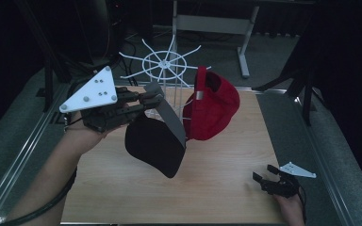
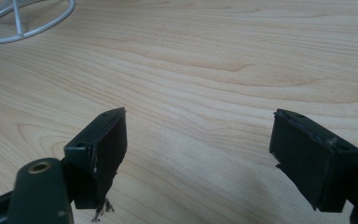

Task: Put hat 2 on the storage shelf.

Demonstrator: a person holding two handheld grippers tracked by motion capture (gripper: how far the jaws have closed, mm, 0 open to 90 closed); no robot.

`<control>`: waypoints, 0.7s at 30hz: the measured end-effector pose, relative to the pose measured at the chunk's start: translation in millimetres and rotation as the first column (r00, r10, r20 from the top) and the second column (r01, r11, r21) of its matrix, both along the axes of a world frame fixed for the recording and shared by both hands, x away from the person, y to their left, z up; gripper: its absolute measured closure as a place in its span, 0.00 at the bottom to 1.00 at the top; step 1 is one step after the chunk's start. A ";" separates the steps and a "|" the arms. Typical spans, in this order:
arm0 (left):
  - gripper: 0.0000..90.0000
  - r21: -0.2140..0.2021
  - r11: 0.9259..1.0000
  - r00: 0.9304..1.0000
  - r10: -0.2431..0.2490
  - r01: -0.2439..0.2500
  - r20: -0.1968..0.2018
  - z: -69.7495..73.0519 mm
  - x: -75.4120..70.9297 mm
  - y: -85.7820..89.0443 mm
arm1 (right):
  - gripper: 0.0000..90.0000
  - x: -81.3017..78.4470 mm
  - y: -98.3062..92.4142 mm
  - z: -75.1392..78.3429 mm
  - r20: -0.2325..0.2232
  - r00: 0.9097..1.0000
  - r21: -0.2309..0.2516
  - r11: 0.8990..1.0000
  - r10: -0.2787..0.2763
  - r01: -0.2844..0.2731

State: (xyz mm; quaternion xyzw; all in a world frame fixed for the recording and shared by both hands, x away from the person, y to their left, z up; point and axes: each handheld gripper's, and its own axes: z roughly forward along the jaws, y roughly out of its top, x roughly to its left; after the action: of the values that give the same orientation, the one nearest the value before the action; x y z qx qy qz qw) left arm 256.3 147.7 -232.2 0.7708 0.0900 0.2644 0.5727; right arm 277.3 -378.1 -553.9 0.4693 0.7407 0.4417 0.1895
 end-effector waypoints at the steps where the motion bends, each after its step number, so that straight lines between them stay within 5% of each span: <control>1: 0.94 0.001 1.000 1.000 0.008 -0.008 0.003 -0.1 -0.2 -0.3 | 0.21 -0.1 -0.1 0.0 0.000 1.000 0.001 1.000 -0.001 0.001; 21: 0.83 -0.016 1.000 0.999 -0.013 0.013 -0.033 -4.7 2.4 6.8 | 0.21 0.1 -0.6 -0.4 -0.001 1.000 0.002 1.000 0.000 0.000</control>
State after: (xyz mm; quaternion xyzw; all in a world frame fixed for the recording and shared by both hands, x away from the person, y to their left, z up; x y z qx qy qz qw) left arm 258.7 154.5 -236.9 0.7710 0.0965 0.2473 0.5789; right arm 277.4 -378.7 -554.3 0.4698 0.7404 0.4422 0.1886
